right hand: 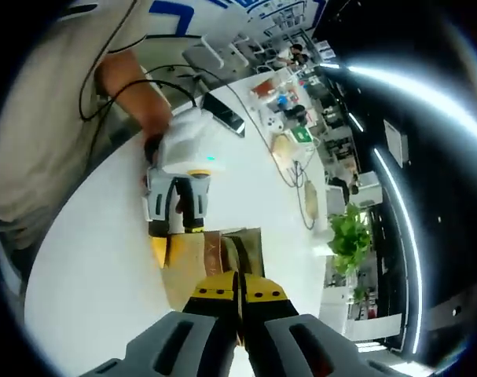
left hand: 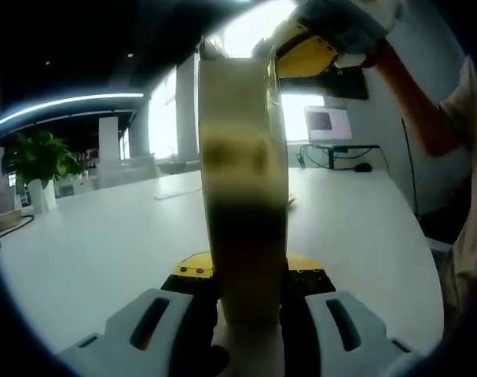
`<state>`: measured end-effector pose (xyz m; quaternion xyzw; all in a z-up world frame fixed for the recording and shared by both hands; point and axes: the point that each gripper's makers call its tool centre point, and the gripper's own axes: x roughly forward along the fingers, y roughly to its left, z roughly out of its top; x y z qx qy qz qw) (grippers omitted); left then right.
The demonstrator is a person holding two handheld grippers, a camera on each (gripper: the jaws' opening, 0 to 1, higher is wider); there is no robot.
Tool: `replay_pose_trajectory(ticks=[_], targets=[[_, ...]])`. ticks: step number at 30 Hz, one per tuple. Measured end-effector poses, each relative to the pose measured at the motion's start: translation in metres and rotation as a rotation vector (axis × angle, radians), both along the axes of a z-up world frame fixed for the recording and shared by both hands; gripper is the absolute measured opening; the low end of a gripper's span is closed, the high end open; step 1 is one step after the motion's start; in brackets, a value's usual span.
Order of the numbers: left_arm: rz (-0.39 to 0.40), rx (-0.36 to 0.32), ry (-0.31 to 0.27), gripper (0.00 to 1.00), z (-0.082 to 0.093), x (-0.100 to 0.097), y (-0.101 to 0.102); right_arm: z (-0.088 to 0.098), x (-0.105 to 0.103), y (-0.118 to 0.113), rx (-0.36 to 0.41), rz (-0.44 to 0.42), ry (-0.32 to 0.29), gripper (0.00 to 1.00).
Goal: Extract single mask from mask box in order stack masks on table
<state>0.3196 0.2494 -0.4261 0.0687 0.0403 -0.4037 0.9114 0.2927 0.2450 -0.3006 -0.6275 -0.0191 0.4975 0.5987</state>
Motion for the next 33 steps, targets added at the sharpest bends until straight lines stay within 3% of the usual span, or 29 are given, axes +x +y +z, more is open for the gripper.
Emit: replay_pose_trajectory(ticks=[4,13,25,30,33], targets=[[-0.001,0.0,0.0,0.2,0.0,0.0,0.0,-0.005,0.003,0.002,-0.051,-0.028,0.086,0.0],[-0.002,-0.001,0.002,0.2,0.0,0.002,0.001,-0.011,0.012,0.005,-0.139,-0.027,0.129,0.0],[-0.006,0.002,-0.001,0.2,0.001,-0.001,-0.003,-0.012,0.021,0.001,-0.078,-0.111,0.233,0.0],[-0.005,0.001,0.0,0.21,0.0,0.0,-0.002,-0.014,0.021,0.001,-0.121,-0.097,0.19,0.0],[-0.005,-0.001,0.003,0.21,0.0,0.001,-0.001,-0.018,0.026,0.002,-0.155,-0.092,0.127,0.0]])
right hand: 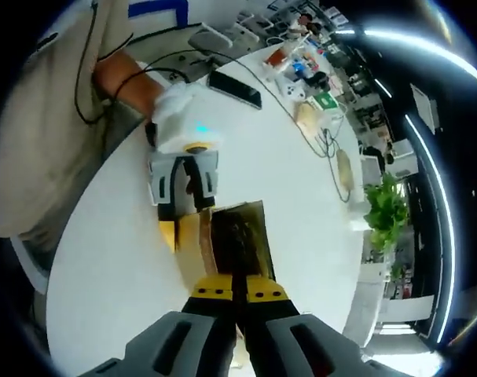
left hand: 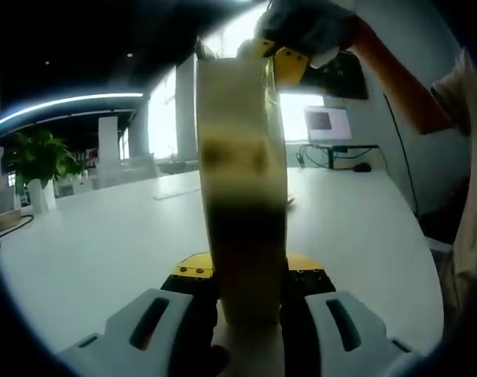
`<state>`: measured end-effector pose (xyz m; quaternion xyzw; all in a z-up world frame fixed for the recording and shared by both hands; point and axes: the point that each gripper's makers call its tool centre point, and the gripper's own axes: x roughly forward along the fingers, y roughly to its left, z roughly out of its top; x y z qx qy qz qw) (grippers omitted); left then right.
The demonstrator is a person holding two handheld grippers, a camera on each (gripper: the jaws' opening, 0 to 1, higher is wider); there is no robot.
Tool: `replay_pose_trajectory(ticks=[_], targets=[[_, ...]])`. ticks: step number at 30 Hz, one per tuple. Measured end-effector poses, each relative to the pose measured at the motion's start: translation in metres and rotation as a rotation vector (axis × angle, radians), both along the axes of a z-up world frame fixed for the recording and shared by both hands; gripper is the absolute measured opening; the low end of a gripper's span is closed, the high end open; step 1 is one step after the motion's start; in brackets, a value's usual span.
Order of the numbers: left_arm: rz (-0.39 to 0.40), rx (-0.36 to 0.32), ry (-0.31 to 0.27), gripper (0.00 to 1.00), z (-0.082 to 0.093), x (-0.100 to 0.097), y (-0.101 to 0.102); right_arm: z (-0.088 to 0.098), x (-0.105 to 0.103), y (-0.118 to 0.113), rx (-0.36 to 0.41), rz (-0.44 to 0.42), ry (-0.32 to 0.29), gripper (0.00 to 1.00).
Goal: Extract single mask from mask box in order stack masks on table
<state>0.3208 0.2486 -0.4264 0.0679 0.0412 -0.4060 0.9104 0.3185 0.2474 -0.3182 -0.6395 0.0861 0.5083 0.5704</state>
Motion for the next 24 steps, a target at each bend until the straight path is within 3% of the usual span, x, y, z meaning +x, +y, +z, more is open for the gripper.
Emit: replay_pose_trajectory(ticks=[3,10,15,24], targets=[[0.002,0.0,0.001,0.21,0.001,-0.001,-0.001,0.001,0.001,0.002,0.011,0.006,-0.016,0.0],[-0.002,0.006,-0.001,0.21,-0.001,0.0,0.0,0.004,-0.005,-0.003,0.052,-0.018,0.016,0.0],[-0.002,0.005,0.0,0.21,0.0,-0.001,-0.001,0.02,-0.003,-0.002,0.163,-0.058,0.035,0.0],[-0.001,0.004,0.001,0.21,-0.001,0.0,0.0,0.042,0.005,-0.003,0.288,-0.098,0.013,0.0]])
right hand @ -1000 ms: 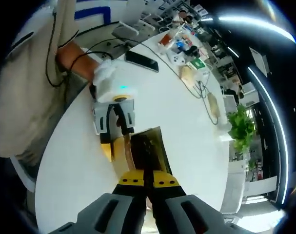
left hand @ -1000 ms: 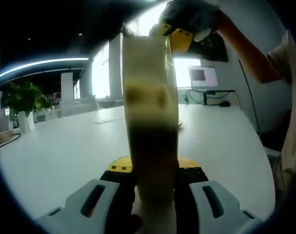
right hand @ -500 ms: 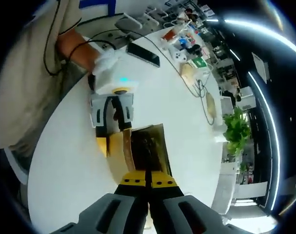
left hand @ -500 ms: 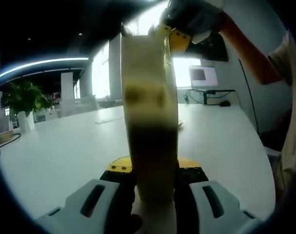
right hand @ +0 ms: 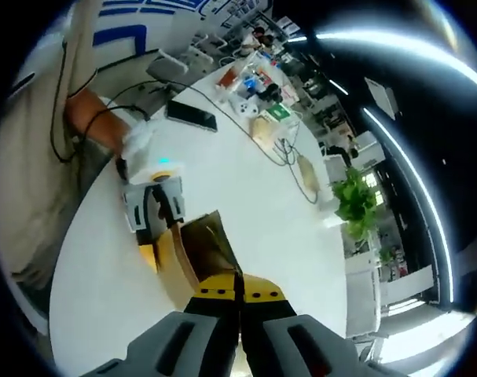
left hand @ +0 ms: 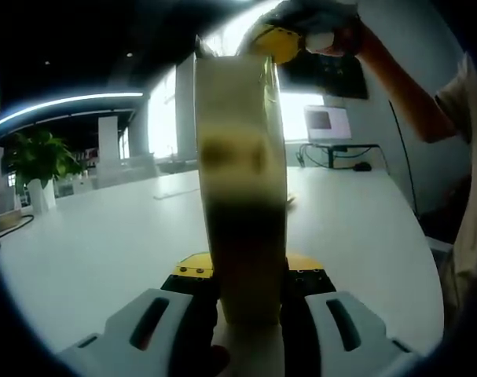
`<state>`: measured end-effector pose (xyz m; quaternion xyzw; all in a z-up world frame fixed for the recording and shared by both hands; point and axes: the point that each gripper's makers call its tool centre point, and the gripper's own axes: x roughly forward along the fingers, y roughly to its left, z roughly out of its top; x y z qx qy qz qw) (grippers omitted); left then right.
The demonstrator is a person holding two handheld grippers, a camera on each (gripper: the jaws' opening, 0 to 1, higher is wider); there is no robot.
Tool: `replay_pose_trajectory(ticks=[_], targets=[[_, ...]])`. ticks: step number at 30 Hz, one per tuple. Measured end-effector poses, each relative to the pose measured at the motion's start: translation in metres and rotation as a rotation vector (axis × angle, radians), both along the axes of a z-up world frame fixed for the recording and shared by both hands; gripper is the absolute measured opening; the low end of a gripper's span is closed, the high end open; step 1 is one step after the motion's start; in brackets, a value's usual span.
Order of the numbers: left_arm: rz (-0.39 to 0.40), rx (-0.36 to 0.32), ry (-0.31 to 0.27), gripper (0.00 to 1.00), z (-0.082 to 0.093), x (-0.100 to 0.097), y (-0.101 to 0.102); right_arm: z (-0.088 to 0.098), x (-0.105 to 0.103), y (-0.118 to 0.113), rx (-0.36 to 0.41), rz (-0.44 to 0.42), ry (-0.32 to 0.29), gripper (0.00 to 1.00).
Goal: Extract single mask from mask box in order stack masks on table
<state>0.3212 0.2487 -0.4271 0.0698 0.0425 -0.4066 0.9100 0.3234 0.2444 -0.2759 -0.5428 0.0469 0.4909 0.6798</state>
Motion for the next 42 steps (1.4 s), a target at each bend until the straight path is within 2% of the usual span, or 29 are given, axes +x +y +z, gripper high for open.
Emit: replay_pose_trajectory(ticks=[12,18,23,35,42], targets=[[0.0,0.002,0.0,0.21,0.0,-0.001,0.0,0.03,0.001,0.005,0.122,-0.011,-0.047,0.0],[0.0,0.003,0.0,0.21,0.0,-0.001,0.0,0.034,-0.001,0.007,0.176,-0.015,-0.013,0.0],[-0.001,0.003,0.001,0.21,0.0,-0.001,0.0,0.044,0.002,0.005,0.207,-0.032,-0.026,0.0],[0.0,0.004,0.002,0.21,-0.001,-0.002,0.0,0.055,0.003,-0.001,0.215,-0.041,-0.075,0.0],[-0.001,0.004,0.002,0.21,-0.001,-0.001,0.001,0.069,0.001,-0.004,0.236,-0.037,-0.118,0.0]])
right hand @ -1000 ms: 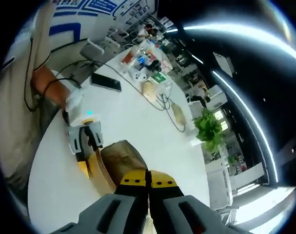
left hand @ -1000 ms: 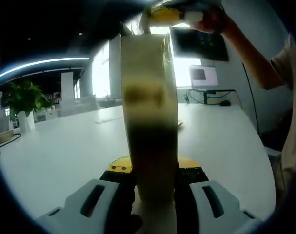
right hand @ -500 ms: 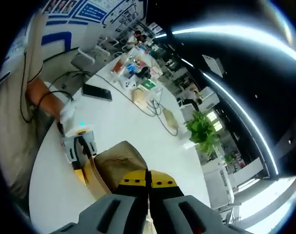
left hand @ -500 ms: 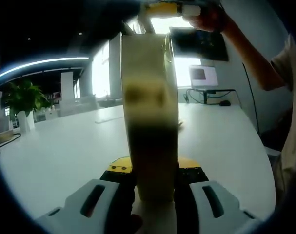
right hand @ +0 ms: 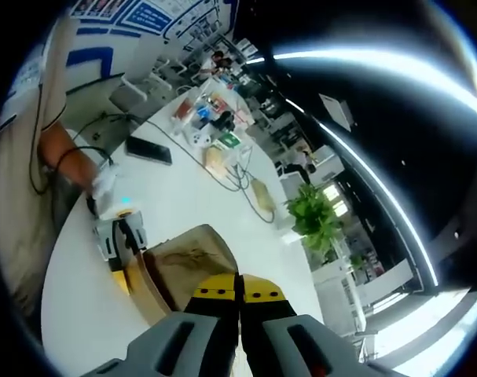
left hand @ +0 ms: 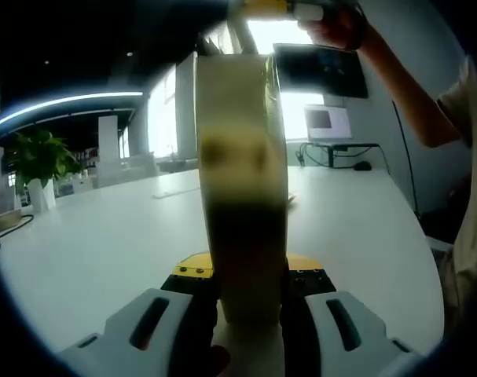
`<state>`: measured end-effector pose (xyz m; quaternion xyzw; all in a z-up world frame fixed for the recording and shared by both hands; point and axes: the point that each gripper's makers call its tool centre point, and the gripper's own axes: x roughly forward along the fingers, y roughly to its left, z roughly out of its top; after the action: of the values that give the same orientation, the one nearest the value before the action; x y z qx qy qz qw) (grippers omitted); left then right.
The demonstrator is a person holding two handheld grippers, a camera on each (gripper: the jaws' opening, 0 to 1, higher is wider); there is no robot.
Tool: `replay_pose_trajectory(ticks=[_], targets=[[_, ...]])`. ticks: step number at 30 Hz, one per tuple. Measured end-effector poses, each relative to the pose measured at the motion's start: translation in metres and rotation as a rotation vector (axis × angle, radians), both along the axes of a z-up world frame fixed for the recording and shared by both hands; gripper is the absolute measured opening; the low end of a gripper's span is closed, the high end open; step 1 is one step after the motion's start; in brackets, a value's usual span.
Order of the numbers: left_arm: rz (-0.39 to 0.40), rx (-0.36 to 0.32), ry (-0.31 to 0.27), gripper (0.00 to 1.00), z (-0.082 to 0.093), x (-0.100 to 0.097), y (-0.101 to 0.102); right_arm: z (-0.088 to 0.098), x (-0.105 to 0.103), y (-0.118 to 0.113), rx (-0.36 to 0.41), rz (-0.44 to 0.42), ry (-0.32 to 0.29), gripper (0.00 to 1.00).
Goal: Extract single mask from mask box in order stack masks on table
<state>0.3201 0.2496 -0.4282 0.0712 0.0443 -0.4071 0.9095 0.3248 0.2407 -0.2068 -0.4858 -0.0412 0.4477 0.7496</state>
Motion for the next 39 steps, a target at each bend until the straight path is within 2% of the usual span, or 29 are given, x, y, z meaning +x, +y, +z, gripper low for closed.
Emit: replay_pose_trajectory(ticks=[7,24,33,39], targets=[[-0.001,0.0,0.0,0.21,0.0,-0.001,-0.002,0.012,0.001,-0.005,-0.002,-0.005,-0.049,0.0],[-0.001,0.0,0.002,0.21,0.0,0.0,-0.001,0.052,-0.001,-0.027,0.072,-0.032,-0.136,0.0],[-0.001,0.0,0.002,0.21,0.0,0.0,-0.001,0.076,0.006,-0.047,0.144,-0.092,-0.168,0.0],[0.0,0.0,0.002,0.21,0.0,0.0,-0.001,0.082,0.016,-0.066,0.151,-0.141,-0.19,0.0]])
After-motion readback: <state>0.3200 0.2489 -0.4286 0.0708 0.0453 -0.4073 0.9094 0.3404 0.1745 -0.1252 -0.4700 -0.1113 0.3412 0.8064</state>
